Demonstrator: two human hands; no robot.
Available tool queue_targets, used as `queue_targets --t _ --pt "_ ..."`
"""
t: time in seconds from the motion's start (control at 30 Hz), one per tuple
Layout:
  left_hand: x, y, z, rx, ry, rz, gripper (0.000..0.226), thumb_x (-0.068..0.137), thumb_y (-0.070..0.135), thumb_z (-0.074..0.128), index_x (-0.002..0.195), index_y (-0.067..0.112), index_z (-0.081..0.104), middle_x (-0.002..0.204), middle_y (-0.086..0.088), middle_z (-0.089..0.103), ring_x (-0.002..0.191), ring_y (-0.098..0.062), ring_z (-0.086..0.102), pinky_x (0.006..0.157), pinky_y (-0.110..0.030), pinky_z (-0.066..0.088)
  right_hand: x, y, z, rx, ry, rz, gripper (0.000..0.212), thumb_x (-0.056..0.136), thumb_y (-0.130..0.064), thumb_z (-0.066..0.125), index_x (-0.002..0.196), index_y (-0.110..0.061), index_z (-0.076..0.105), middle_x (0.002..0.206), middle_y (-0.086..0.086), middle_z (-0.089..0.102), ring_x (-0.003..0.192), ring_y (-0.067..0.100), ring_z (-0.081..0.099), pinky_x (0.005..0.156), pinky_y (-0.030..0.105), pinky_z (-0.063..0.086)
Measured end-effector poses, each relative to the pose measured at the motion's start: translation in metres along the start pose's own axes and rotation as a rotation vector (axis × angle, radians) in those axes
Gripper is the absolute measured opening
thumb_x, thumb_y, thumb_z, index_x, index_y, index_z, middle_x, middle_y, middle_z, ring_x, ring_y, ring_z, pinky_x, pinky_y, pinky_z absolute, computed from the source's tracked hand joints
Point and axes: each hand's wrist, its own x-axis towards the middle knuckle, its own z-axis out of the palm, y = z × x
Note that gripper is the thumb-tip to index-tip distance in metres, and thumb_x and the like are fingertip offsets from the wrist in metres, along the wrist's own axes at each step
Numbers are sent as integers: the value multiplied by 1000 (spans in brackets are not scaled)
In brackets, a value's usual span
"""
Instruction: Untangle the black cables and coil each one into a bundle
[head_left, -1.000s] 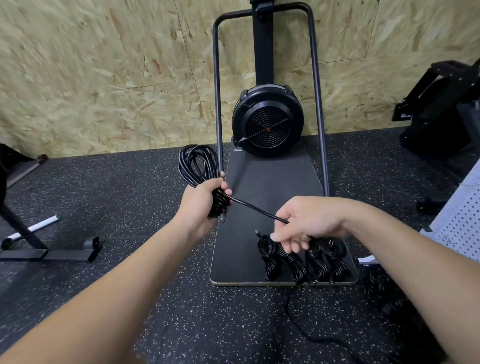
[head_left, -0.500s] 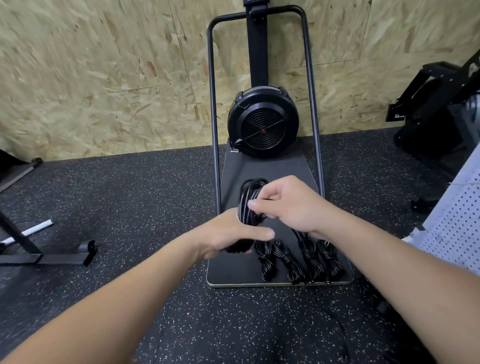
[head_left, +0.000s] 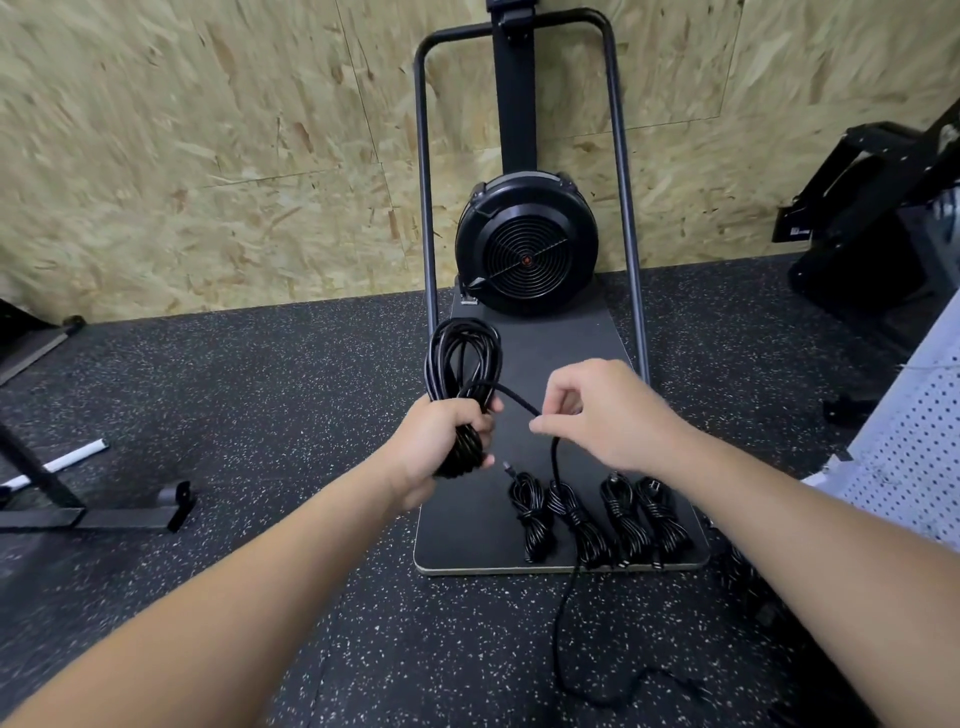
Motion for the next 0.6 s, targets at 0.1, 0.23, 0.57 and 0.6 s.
queue_targets --t 0.1,0.23,0.57,0.6 --pt "0 3 -3 27 -17 3 42 70 8 63 111 8 73 79 -2 53 65 -18 47 65 -33 55 6 2 -3 -175 177 -146 29 98 -41 81 74 -31 67 84 -11 71 83 13 62 89 41 53" --pt "-8 0 4 144 -141 -13 44 70 8 60 113 9 71 79 -1 50 67 -16 48 68 -34 56 17 -9 3 -703 122 -213 48 110 -27 63 68 -26 41 74 -10 44 76 20 46 81 31 36" --pt "-6 -1 8 112 -145 61 34 76 5 63 108 9 71 84 -9 53 68 -21 53 69 -37 56 13 -21 30 701 154 127 22 115 -20 52 110 -10 70 100 16 78 84 25 67 79 41 53" --pt "-6 -1 8 142 -110 81 29 79 3 64 107 8 71 84 -12 54 69 -21 54 69 -38 56 14 -23 31 877 115 147 23 115 -14 49 115 0 67 107 30 76 87 35 68 86 52 56"
